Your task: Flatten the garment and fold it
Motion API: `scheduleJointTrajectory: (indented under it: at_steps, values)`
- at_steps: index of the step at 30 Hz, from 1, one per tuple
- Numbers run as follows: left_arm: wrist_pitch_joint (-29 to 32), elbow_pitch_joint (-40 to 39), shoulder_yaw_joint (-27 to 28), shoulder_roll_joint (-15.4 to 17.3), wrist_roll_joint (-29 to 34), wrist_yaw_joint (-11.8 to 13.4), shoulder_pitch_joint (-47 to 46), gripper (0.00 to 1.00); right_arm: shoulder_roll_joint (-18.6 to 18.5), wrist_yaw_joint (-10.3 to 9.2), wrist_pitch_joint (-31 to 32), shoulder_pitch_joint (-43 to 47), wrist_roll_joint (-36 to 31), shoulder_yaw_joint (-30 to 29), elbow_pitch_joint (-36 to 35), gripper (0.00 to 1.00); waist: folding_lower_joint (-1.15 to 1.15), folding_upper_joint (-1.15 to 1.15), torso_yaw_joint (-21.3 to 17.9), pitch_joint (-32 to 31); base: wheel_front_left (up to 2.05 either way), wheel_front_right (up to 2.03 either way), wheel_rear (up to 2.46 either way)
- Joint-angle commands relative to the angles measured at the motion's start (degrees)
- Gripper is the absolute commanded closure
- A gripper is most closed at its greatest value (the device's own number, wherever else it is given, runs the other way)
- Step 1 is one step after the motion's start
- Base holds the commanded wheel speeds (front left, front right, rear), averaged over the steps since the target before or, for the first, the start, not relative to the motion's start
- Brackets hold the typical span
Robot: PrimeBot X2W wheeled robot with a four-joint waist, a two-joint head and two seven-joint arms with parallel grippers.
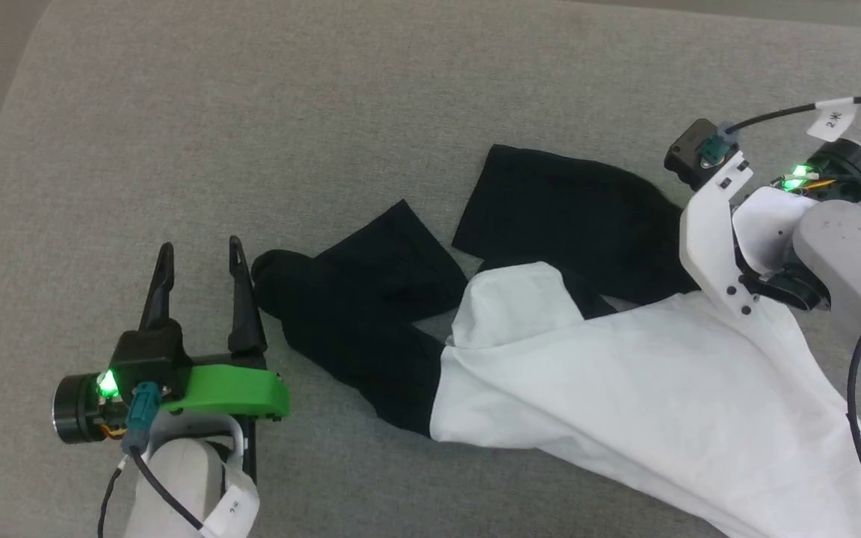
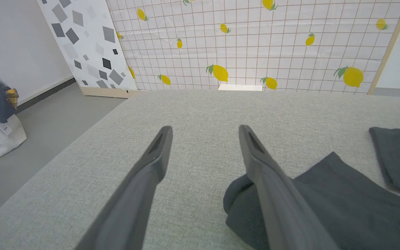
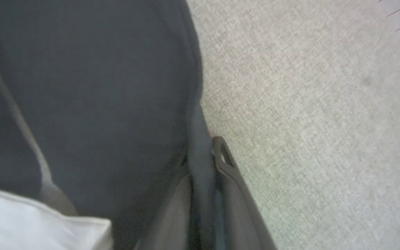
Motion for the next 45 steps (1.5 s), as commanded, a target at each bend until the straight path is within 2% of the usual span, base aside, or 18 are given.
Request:
scheduleJointTrajectory:
  at_steps: [1, 6, 10, 15, 18, 21, 23, 28, 34, 36, 37, 38, 39, 44, 45]
  values:
    - [-0.21, 0.22, 0.44, -0.26, 0.28, 0.02, -0.07, 0.00, -0.34, -0.10, -2.54, -0.34, 0.46, 0.59, 0.08, 1.00, 0.00, 0.00, -1.94, -2.04, 0.00, 0.00, 0.00]
    - [-0.21, 0.32, 1.46, -0.26, 0.72, -0.22, 1.55, 0.00, -3.46, -0.10, -14.24, -2.83, 1.04, -2.03, -3.43, 1.00, 0.00, 0.00, -4.55, -5.08, 0.00, 0.00, 0.00]
    - [-0.21, 0.31, 2.17, -0.26, 1.05, -0.44, 3.14, 0.00, -8.19, -0.10, -20.35, -1.42, 1.65, -5.39, -6.91, 1.00, 0.00, 0.00, -6.35, -7.46, 0.00, 0.00, 0.00]
    - [-0.21, 0.14, 3.00, -0.21, 1.45, -0.89, 5.05, 0.00, -15.59, -0.10, -24.74, 6.12, 2.09, -13.31, -10.50, 1.00, 0.00, 0.00, -8.22, -9.68, 0.00, 0.00, 0.00]
    - [-0.21, 0.11, 3.59, -0.10, 1.51, -1.23, 5.98, 0.00, -18.71, -0.10, -25.41, 13.49, 1.61, -18.88, -11.20, 1.00, 0.00, 0.00, -9.19, -10.45, 0.00, 0.00, 0.00]
    - [-0.21, 0.01, 3.82, -0.11, 1.67, -1.27, 6.79, 0.00, -20.05, -0.10, -25.73, 21.64, 0.82, -24.54, -10.98, 1.00, 0.00, 0.00, -9.95, -10.91, 0.00, 0.00, 0.00]
    - [-0.21, -0.06, 3.87, -0.13, 1.69, -1.24, 7.21, 0.00, -19.92, -0.10, -25.61, 27.57, -0.58, -27.88, -10.20, 1.00, 0.00, 0.00, -10.33, -11.04, 0.00, 0.00, 0.00]
    - [-0.21, -0.07, 3.35, -0.17, 1.75, -1.29, 7.55, 0.00, -15.14, -0.10, -25.65, 40.61, -3.22, -35.24, -4.26, 1.00, 0.00, 0.00, -10.67, -11.02, 0.00, 0.00, 0.00]
    - [-0.21, 0.49, 2.71, -0.18, 2.16, -1.66, 6.74, 0.00, -8.36, -0.10, -23.83, 47.34, -4.83, -37.72, 1.66, 1.00, 0.00, 0.00, -10.02, -11.31, 0.00, 0.00, 0.00]
    - [-0.21, 0.71, 2.81, 0.00, 2.33, -1.82, 6.48, 0.00, -7.51, -0.10, -24.22, 47.87, -5.55, -38.35, 2.34, 1.00, 0.00, 0.00, -9.85, -11.79, 0.00, 0.00, 0.00]
    - [-0.21, 0.76, 2.90, 0.21, 2.44, -1.92, 6.31, 0.00, -7.34, -0.10, -25.13, 47.76, -5.91, -39.18, 2.39, 0.70, 0.00, 0.00, -9.83, -12.04, 0.00, 0.00, 0.00]
    - [-0.21, 0.88, 3.02, 0.54, 2.58, -2.06, 6.05, 0.00, -7.16, -0.10, -26.47, 47.57, -6.46, -40.42, 2.36, 0.15, 0.00, 0.00, -9.81, -12.49, 0.00, 0.00, 0.00]
    - [-0.21, 0.96, 3.17, 0.88, 2.67, -2.18, 5.74, 0.00, -7.09, -0.10, -27.68, 47.38, -7.03, -41.51, 2.13, 0.00, 0.00, 0.00, -9.83, -12.82, 0.00, 0.00, 0.00]
    - [-0.21, 1.01, 3.64, 3.69, 3.20, -3.77, 2.02, 0.00, -6.07, -0.10, -34.85, 46.85, -11.38, -49.42, -1.79, 0.00, 0.00, 0.00, -9.83, -14.53, 0.00, 0.00, 0.00]
    - [-0.21, 2.40, 3.06, 6.07, 3.65, -5.79, -1.45, 0.00, -4.27, -0.10, -37.30, 47.66, -14.67, -54.15, -5.68, 0.00, 0.00, 0.00, -9.74, -14.99, 0.00, 0.00, 0.00]
